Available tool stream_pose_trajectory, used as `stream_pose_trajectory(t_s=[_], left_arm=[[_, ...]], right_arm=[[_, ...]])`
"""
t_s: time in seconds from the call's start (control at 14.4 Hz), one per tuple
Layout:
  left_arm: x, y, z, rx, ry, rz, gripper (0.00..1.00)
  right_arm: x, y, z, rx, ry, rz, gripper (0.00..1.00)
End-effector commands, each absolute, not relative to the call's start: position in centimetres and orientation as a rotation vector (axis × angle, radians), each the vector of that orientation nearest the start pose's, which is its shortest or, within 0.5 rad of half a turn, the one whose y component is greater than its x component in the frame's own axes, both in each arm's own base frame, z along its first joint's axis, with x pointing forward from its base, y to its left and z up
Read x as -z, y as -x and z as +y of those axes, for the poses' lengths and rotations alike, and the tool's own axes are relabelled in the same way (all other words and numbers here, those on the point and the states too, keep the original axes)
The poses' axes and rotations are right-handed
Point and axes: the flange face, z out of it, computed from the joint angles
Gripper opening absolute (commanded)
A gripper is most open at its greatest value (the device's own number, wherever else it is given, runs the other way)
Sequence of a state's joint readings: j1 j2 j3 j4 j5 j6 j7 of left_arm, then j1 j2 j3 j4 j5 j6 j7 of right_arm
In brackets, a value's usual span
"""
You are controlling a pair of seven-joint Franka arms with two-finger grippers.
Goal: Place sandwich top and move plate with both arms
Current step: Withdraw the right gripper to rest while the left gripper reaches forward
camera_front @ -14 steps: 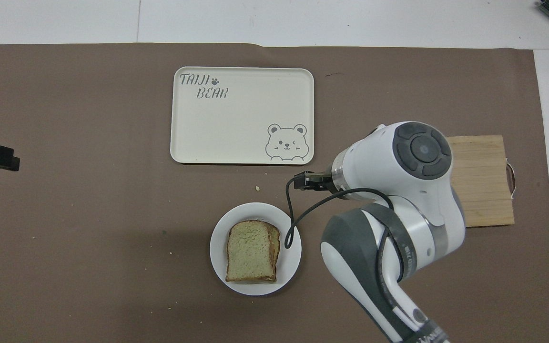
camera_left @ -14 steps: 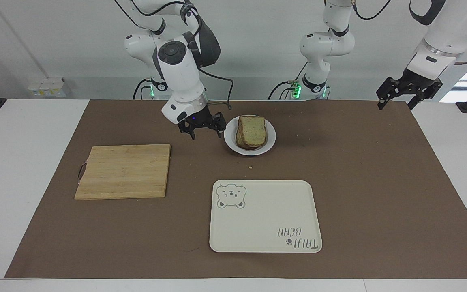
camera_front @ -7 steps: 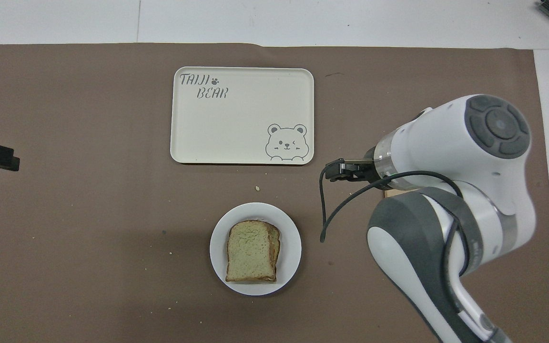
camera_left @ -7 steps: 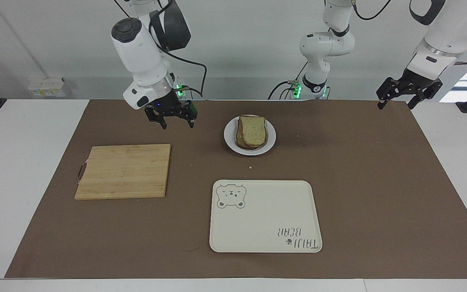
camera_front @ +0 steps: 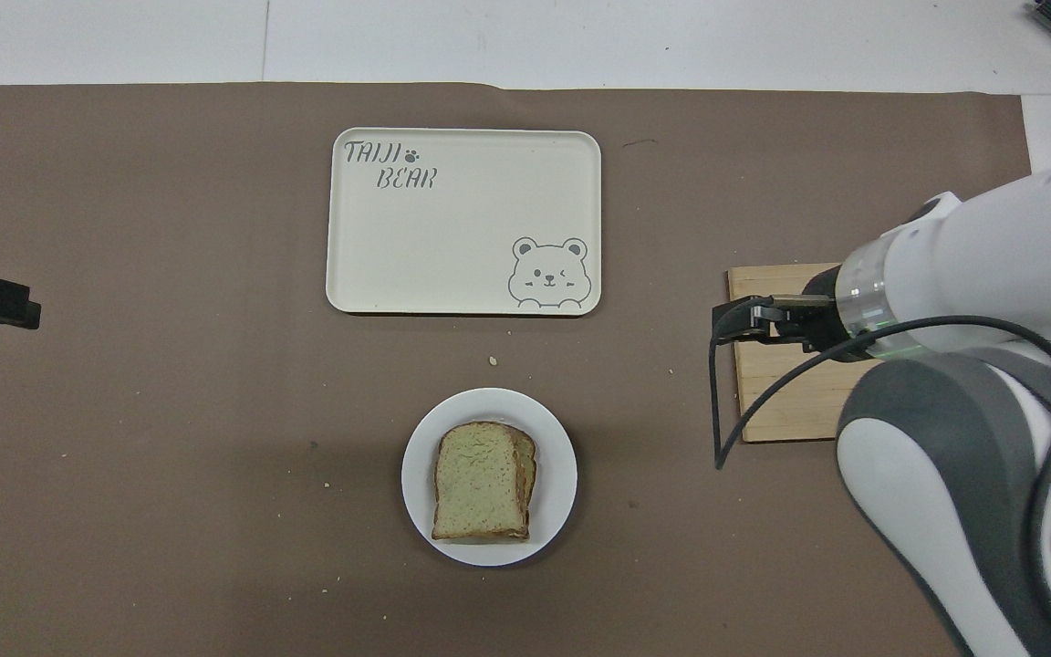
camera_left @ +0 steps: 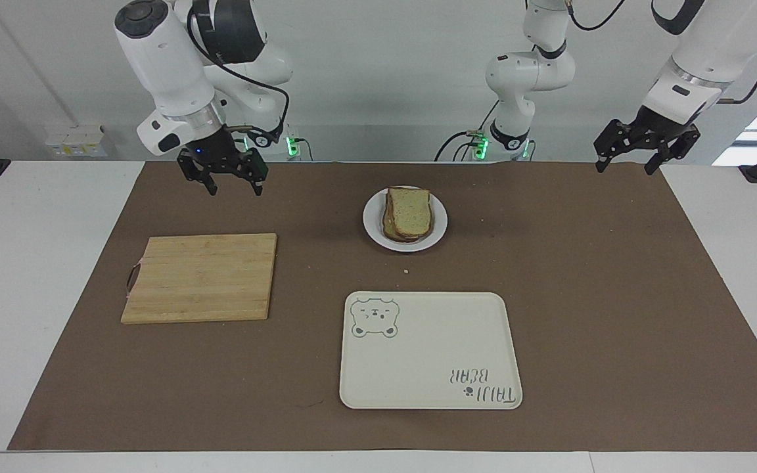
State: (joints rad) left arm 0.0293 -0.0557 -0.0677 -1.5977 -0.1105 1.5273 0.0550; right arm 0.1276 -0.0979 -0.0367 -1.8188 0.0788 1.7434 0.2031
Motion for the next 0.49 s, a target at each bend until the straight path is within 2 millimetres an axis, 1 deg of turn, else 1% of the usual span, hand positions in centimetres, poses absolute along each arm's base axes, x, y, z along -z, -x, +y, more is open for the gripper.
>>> stream_pose_trajectory(t_s=[0.0,0.07,0.14,0.28,0.35,0.42], left_arm=[[-62.4,-52.6,-4.2,-0.054,3.344,0.136,1.00],[-61.6,-52.6,-4.7,-0.072,3.397,0.134,1.00],[-60.3,-52.5,-5.3,-0.095,3.464,0.156,1.00],[-57.7,-52.2,-6.3,-0.088,3.546,0.237,1.00],[-56.4,-52.2,-6.8,-0.100,3.576,0.239,1.00],[-55.7,-52.2,-7.5,-0.094,3.605,0.245,1.00]], right_arm=[[-59.2,-53.1,3.6,0.032,3.078,0.178,1.00],[-59.3,-53.0,2.7,0.033,3.084,0.167,1.00],[-59.7,-52.9,1.5,0.019,3.094,0.130,1.00],[-59.6,-52.7,-0.6,-0.003,3.096,0.095,1.00],[-59.8,-52.7,-0.9,0.004,3.094,0.105,1.00],[-61.1,-52.8,-1.0,0.039,3.095,0.106,1.00]])
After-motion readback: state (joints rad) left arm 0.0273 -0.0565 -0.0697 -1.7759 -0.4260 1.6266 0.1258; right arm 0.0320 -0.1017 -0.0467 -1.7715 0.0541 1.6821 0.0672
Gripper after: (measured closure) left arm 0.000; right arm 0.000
